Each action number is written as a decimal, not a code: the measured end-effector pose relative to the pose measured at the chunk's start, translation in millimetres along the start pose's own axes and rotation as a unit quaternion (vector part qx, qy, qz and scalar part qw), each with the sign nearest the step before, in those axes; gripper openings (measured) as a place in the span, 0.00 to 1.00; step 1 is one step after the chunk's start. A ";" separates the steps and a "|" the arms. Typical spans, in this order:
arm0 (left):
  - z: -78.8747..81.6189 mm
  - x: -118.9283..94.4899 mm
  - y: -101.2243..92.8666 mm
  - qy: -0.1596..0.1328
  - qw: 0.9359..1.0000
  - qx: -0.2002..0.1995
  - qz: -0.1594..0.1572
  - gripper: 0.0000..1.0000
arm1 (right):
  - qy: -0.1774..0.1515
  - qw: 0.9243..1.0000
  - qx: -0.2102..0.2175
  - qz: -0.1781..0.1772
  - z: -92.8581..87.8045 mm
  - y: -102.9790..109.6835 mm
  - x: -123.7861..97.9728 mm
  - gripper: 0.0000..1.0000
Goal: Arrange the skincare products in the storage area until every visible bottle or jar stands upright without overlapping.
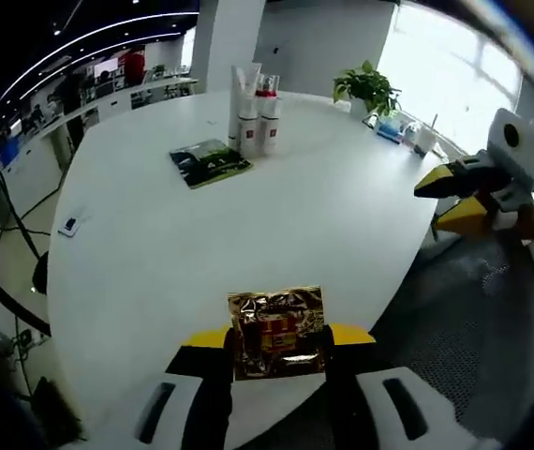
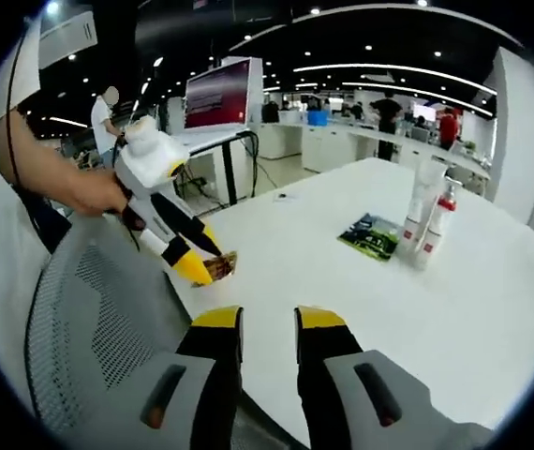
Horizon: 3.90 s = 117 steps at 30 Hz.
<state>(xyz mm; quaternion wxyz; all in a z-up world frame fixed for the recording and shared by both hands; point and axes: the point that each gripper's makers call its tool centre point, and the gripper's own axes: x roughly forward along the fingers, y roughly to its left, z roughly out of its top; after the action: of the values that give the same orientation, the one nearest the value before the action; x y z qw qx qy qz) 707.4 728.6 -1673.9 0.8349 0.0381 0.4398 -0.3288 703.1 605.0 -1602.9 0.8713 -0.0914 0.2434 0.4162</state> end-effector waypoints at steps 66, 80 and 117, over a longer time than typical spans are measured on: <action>43.5 -11.5 -105.5 -0.136 0.977 0.131 -0.096 0.40 | 0.027 0.971 0.220 0.090 -2.2 30.6 -4.8 0.00; 39.2 -18.1 -86.3 -0.124 0.981 0.015 -0.151 0.39 | 0.039 0.973 0.204 0.097 -6.5 36.2 -4.9 0.00; 39.1 -41.8 -117.8 -0.096 0.930 -0.142 -0.325 0.02 | -0.019 0.970 0.205 0.129 16.8 36.5 -13.0 0.10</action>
<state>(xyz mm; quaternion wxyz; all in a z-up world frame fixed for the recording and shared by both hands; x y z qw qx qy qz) 650.0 644.3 -1591.7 0.7174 -0.2579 0.3878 -0.5181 673.8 625.5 -1580.3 0.8151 0.1294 0.3164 0.4677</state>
